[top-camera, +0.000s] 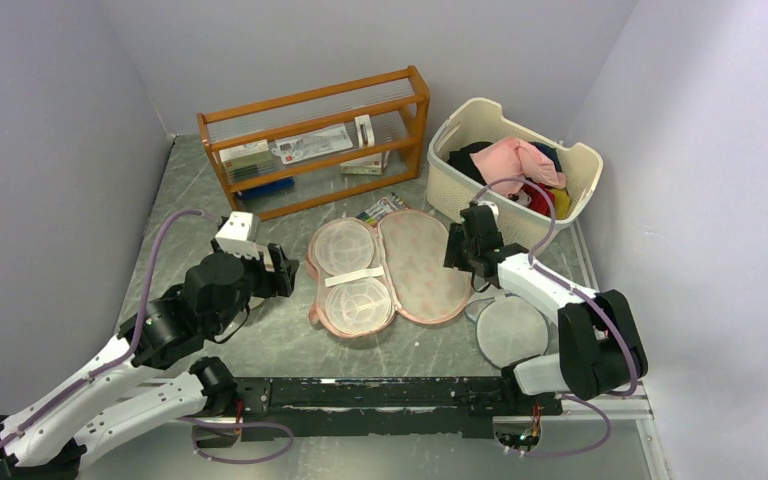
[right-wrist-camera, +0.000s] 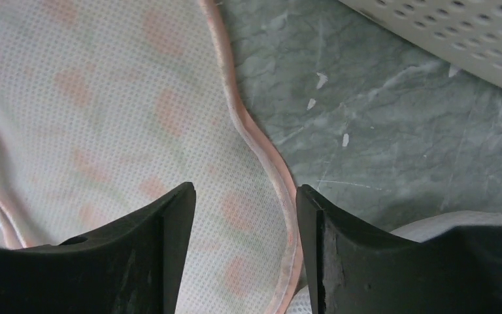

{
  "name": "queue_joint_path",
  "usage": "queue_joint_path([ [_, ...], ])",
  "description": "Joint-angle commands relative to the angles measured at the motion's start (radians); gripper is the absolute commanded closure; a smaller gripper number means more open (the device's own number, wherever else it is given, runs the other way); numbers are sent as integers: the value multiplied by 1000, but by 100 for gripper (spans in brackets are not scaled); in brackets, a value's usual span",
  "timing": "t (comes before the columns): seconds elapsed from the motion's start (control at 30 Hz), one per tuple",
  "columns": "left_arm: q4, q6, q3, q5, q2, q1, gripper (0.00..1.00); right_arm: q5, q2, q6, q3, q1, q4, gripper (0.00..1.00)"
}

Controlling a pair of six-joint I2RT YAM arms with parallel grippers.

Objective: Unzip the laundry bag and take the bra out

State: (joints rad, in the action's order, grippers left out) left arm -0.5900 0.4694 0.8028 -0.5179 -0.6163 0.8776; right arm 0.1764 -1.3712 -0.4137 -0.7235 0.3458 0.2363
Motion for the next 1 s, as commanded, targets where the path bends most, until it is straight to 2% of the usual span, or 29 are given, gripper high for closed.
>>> queue_joint_path([
  [0.0, 31, -12, -5, 13, 13, -11, 15, 83, -10, -90, 57, -2, -108, 42],
  [0.3, 38, -19, -5, 25, -1, -10, 16, 64, -103, -113, 104, -2, -149, 38],
  [0.47, 38, -20, -6, 24, -2, -10, 16, 21, -123, -118, 121, 10, -161, 40],
  [0.53, 40, -20, -6, 23, -2, -11, 16, 18, -105, -118, 127, 10, -163, 46],
  [0.67, 39, -20, -5, 25, -8, -12, 16, -18, -87, -112, 134, 12, -170, 73],
  [0.8, 39, -21, -5, 27, -14, -13, 16, -14, -61, -107, 145, 13, -173, 94],
  [0.87, 41, -21, -5, 29, -13, -14, 16, -8, -38, -96, 146, 13, -169, 100],
  [0.97, 40, -21, -5, 30, -14, -14, 16, -1, 13, -71, 135, 13, -149, 100],
])
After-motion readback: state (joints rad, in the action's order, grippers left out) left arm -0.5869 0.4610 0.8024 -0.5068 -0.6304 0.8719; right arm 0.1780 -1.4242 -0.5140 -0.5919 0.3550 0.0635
